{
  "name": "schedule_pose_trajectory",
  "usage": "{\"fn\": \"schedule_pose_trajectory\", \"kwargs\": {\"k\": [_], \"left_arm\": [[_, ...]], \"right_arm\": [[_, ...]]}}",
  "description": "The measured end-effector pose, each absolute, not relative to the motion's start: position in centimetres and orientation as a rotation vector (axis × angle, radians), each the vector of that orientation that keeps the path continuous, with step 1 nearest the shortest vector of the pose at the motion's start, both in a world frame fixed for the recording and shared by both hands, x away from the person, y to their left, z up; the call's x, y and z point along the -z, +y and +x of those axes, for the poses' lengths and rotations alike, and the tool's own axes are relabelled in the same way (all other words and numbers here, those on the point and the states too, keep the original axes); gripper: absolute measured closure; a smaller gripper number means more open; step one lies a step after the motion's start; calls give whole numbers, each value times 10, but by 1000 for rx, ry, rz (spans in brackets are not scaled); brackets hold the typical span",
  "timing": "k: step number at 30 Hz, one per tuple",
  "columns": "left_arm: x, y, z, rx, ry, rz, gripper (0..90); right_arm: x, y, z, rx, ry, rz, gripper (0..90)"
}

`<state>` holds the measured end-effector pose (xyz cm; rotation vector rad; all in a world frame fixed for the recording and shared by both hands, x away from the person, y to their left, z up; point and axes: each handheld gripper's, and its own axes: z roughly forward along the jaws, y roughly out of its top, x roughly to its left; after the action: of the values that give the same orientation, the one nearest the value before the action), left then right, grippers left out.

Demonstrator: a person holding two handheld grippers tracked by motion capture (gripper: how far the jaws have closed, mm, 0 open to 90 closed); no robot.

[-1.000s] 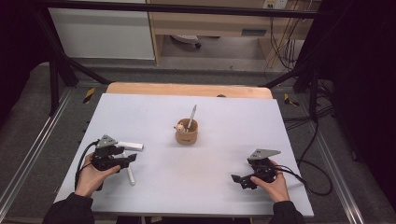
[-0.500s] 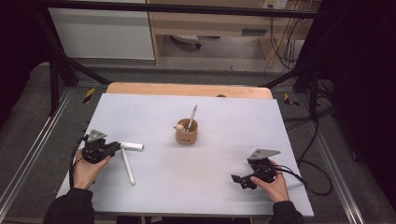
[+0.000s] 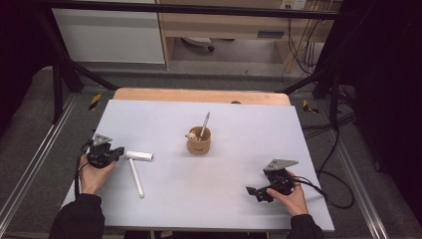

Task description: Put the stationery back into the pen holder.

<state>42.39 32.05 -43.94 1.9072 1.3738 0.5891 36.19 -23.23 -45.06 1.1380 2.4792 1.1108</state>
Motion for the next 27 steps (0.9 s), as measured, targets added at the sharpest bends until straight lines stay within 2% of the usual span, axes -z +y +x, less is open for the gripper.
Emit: {"fn": "schedule_pose_trajectory", "kwargs": {"k": [27], "left_arm": [[446,297,429,-541,1317,1910,894]], "right_arm": [[452,-231,362,-1105,2486,1133,14]]}}
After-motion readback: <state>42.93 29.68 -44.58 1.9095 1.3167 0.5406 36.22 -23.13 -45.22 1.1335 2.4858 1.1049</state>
